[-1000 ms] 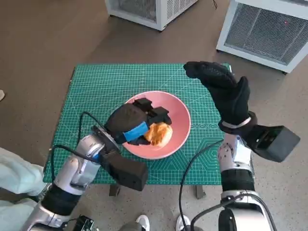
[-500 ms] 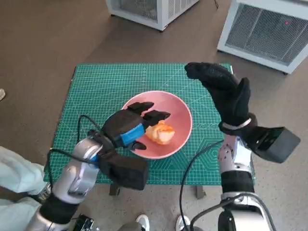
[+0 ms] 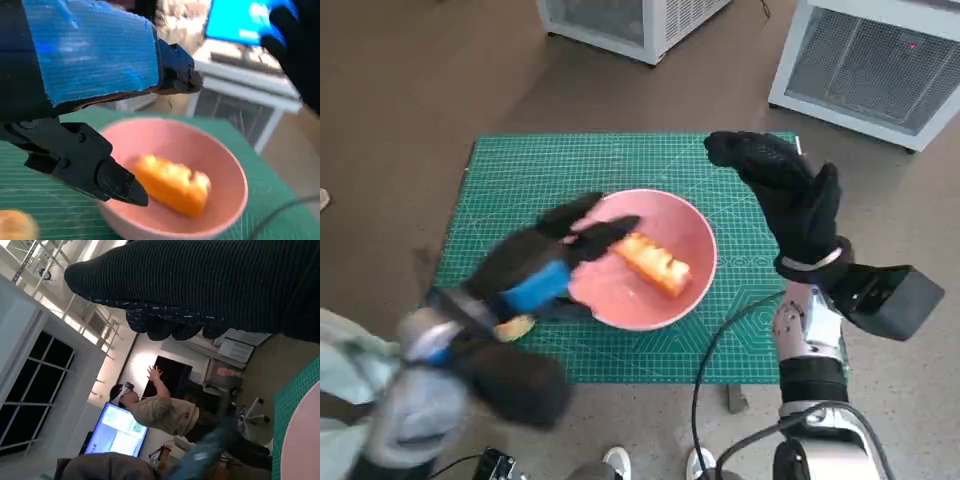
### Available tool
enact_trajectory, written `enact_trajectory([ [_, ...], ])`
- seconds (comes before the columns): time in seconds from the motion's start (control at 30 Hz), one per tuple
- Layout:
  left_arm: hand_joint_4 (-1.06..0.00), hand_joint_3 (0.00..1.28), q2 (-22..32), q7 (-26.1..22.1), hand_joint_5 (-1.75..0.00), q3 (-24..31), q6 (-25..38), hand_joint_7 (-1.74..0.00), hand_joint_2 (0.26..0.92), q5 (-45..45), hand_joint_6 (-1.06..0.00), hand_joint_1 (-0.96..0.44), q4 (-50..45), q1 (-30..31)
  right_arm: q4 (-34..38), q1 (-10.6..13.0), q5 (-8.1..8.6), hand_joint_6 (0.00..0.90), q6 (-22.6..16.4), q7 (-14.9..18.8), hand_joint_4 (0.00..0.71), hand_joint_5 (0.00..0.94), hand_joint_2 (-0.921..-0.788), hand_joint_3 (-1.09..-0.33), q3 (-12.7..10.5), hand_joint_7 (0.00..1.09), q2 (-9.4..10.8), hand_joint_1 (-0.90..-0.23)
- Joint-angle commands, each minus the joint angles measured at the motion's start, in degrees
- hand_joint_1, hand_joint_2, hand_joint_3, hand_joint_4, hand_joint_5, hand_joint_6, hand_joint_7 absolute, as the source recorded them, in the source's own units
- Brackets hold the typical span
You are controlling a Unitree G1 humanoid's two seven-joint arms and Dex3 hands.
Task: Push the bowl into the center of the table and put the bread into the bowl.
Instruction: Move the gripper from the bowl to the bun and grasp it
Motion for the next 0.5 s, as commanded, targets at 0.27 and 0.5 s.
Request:
enact_trajectory([
  [0.27, -0.08, 0.0, 5.6, -5.6, 0.0, 12.6, 7.1, -0.05, 0.73, -3.7, -0.24, -0.06, -11.7, 10.9, 0.6, 1.0, 0.17, -0.001, 0.7, -0.1, 0.166, 0.006, -0.921, -0.755, 0.2, 0.6, 0.3, -0.685],
  [0.5, -0.09, 0.0, 8.5, -8.8, 0.0, 16.6, 11.6, -0.05, 0.738, -2.7, -0.25, 0.08, -16.4, 15.2, 1.4, 0.3, 0.37, -0.001, 1.2, 0.2, 0.165, 0.005, -0.921, -0.755, 0.1, 0.6, 0.4, -0.696],
])
